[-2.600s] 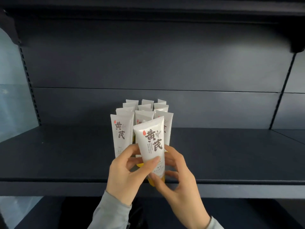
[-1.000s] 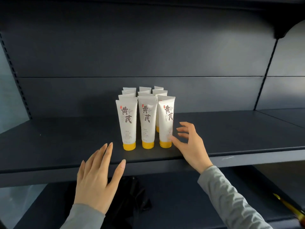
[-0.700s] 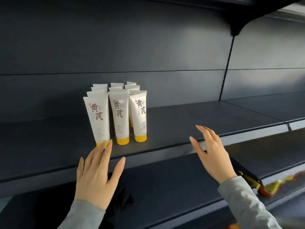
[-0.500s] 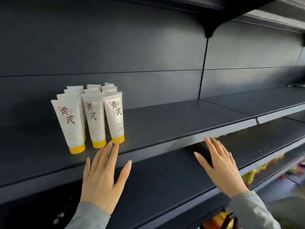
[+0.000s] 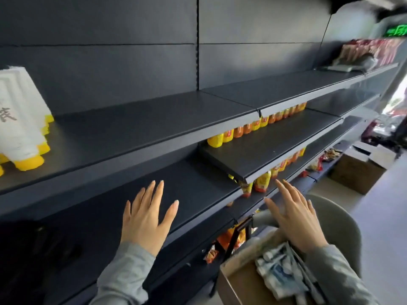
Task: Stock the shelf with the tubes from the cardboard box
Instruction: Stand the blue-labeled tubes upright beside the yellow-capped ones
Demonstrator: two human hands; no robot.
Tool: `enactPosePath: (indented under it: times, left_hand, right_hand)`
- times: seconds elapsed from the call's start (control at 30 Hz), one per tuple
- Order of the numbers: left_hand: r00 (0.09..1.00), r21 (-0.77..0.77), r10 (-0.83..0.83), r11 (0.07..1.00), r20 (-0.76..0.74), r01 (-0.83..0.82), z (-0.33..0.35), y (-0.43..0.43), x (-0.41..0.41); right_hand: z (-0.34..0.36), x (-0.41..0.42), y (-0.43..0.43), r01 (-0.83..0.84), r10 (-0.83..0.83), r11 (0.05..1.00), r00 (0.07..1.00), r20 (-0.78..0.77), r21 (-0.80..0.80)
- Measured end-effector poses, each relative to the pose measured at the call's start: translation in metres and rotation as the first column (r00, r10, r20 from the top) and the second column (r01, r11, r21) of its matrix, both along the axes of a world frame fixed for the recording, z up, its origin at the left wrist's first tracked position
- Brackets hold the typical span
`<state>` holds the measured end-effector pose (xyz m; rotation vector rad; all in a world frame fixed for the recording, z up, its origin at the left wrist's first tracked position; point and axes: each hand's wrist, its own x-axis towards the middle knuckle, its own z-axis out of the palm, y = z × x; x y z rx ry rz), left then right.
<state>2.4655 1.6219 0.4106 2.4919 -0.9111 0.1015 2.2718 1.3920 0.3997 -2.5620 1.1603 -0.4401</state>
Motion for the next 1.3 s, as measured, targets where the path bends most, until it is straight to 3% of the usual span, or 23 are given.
enactPosePath:
  times: [0.1, 0.33, 0.7, 0.9, 1.03, 1.2, 1.3]
  left_hand:
    - [0.995, 0.015, -0.045, 0.999, -0.090, 0.047, -0.023, -0.021, -0.009]
    - [0.974, 0.085, -0.105, 0.989, -0.201, 0.125, -0.076, -0.057, -0.011]
    - [0.951, 0.345, -0.235, 0.892, -0.200, 0.293, -0.149, -0.103, 0.014]
    - [0.910, 0.423, -0.329, 0.809, -0.252, 0.409, -0.192, -0.134, 0.016]
    - [0.871, 0.438, -0.404, 0.754, -0.278, 0.490, -0.226, -0.160, 0.007]
    - [0.824, 0.431, -0.466, 0.702, -0.323, 0.567, -0.269, -0.199, -0.001]
    - [0.795, 0.409, -0.506, 0.683, -0.333, 0.606, -0.290, -0.222, -0.008]
  right_hand:
    - [-0.029, -0.029, -0.009, 0.072, -0.072, 0.995, 0.997, 0.008, 0.068]
    - [-0.102, -0.075, -0.012, 0.260, -0.230, 0.939, 0.962, -0.150, 0.227]
    - [-0.212, -0.061, 0.010, 0.549, -0.385, 0.747, 0.817, -0.430, 0.374]
    - [-0.264, -0.046, 0.003, 0.614, -0.453, 0.636, 0.788, -0.417, 0.467]
    - [-0.301, -0.045, -0.014, 0.628, -0.560, 0.538, 0.765, -0.318, 0.562]
    - [-0.354, -0.049, -0.037, 0.612, -0.675, 0.438, 0.708, -0.209, 0.659]
    - [-0.389, -0.048, -0.052, 0.601, -0.750, 0.321, 0.633, -0.191, 0.732]
